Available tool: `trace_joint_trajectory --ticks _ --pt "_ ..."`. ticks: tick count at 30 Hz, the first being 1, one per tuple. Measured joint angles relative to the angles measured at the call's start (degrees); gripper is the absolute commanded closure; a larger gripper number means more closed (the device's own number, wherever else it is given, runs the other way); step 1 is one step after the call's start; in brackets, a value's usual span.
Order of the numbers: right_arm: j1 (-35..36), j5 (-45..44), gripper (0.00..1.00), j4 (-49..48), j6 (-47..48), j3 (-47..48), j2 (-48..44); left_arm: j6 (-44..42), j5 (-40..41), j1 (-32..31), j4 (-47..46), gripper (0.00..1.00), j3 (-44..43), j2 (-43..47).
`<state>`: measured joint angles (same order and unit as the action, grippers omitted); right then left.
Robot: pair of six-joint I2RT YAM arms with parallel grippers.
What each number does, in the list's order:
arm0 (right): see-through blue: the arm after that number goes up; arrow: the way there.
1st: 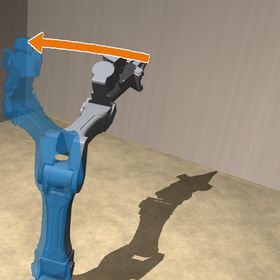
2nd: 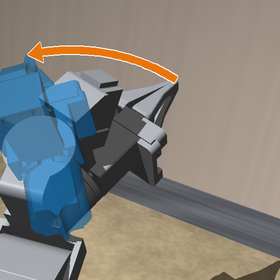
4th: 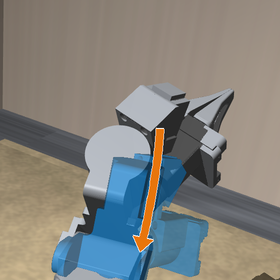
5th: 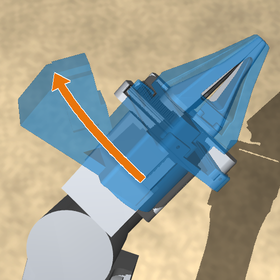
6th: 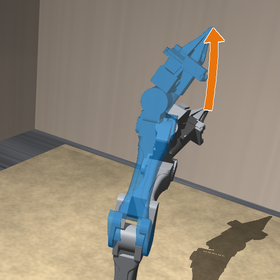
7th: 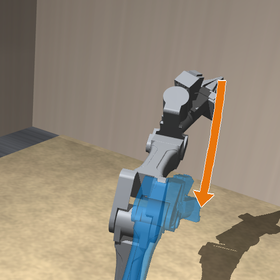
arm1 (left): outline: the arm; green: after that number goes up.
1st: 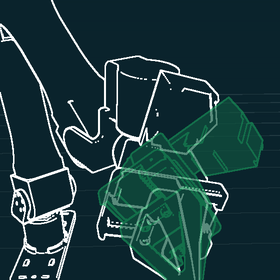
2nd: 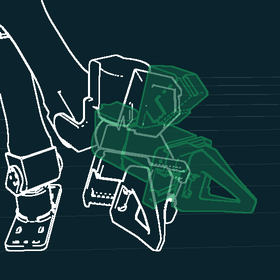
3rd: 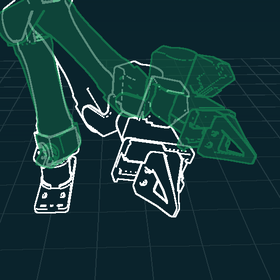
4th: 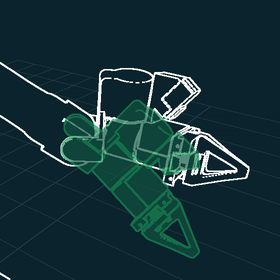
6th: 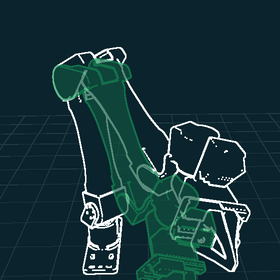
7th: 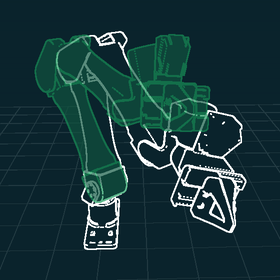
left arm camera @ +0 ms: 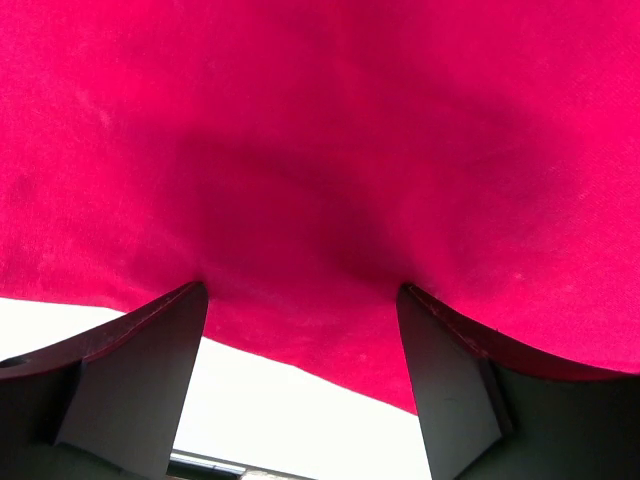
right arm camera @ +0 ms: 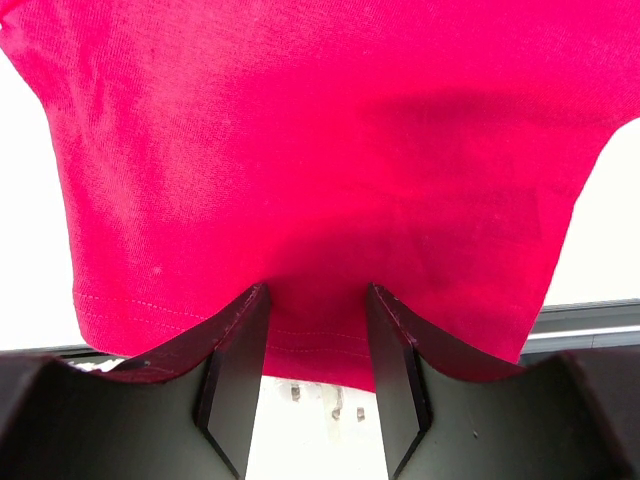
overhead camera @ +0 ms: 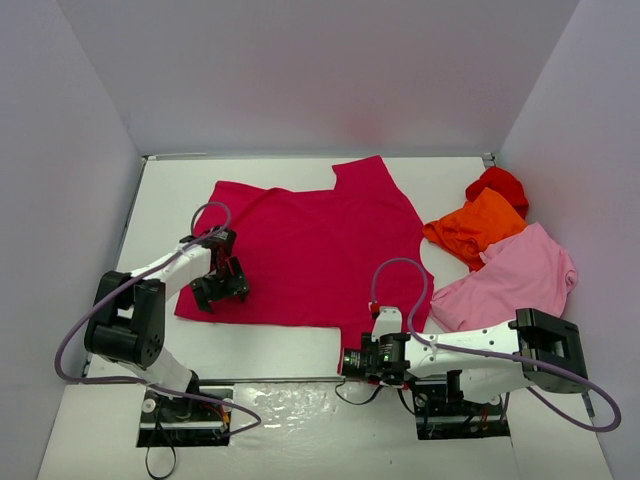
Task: Fold and stack the t-shirts
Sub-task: Grap the side of the flattened tshirt closest away from the robot with both arms
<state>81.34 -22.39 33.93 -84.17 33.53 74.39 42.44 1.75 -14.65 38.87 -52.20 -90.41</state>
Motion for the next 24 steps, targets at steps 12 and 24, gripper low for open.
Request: trace_joint_trajectory --ticks 12,24 --pt "0.0 0.2 0.59 -0.1 0.0 0.0 0.0 -0.3 -2.4 -0.8 -0.9 0.98 -0.6 -1.2" --pt "0.5 3.0 0.6 -0.5 -1.8 -1.2 -2.6 -0.4 0.1 -3.3 -0.1 1.0 -1.3 -1.7"
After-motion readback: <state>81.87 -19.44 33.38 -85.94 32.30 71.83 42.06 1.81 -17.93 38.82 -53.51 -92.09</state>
